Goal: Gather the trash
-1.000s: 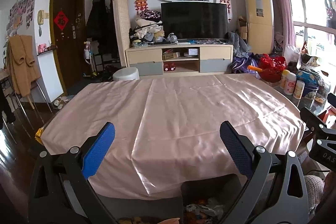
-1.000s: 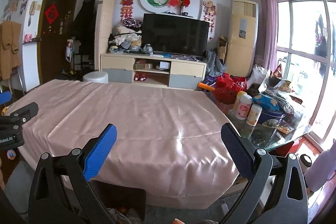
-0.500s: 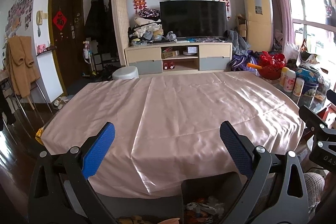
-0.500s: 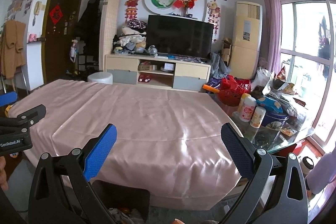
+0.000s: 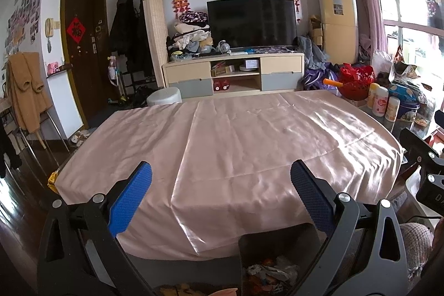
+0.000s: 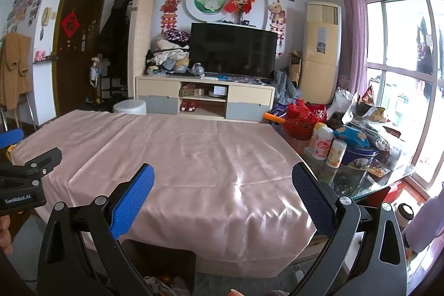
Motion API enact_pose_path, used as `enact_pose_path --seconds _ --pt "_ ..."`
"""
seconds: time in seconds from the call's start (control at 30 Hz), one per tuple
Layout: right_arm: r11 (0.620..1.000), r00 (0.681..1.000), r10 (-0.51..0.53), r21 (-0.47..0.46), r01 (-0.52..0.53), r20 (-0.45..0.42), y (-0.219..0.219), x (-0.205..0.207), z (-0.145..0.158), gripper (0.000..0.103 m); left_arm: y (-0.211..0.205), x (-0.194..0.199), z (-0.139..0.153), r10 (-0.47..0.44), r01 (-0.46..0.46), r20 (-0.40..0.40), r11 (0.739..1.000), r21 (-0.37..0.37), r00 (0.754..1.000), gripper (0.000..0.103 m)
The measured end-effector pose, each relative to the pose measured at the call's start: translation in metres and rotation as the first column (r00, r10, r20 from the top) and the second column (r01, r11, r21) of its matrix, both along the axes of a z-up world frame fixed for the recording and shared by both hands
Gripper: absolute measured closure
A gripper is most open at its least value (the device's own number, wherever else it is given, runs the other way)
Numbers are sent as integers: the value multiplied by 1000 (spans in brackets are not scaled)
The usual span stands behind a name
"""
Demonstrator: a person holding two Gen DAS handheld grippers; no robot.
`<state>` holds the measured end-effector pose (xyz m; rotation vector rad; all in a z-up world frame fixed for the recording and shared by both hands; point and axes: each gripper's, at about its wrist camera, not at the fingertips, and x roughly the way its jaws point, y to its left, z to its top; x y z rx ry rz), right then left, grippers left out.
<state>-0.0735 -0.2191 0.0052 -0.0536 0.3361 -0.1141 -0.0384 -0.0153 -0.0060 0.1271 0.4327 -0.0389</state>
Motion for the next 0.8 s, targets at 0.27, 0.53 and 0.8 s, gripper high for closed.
enact_pose_path --seconds 0.27,0.53,0.8 --pt "1000 1000 -4 0 4 -2 -1 -1 -1 3 -1 0 0 0 0 -2 1000 -2 1000 8" --pt "1000 1000 11 12 -11 -2 -2 -1 -1 3 -1 0 0 1 -1 -2 1000 -2 1000 8" --pt "1000 1000 20 17 -20 -2 -1 -1 -1 3 -2 0 0 0 0 -4 1000 -3 1000 8"
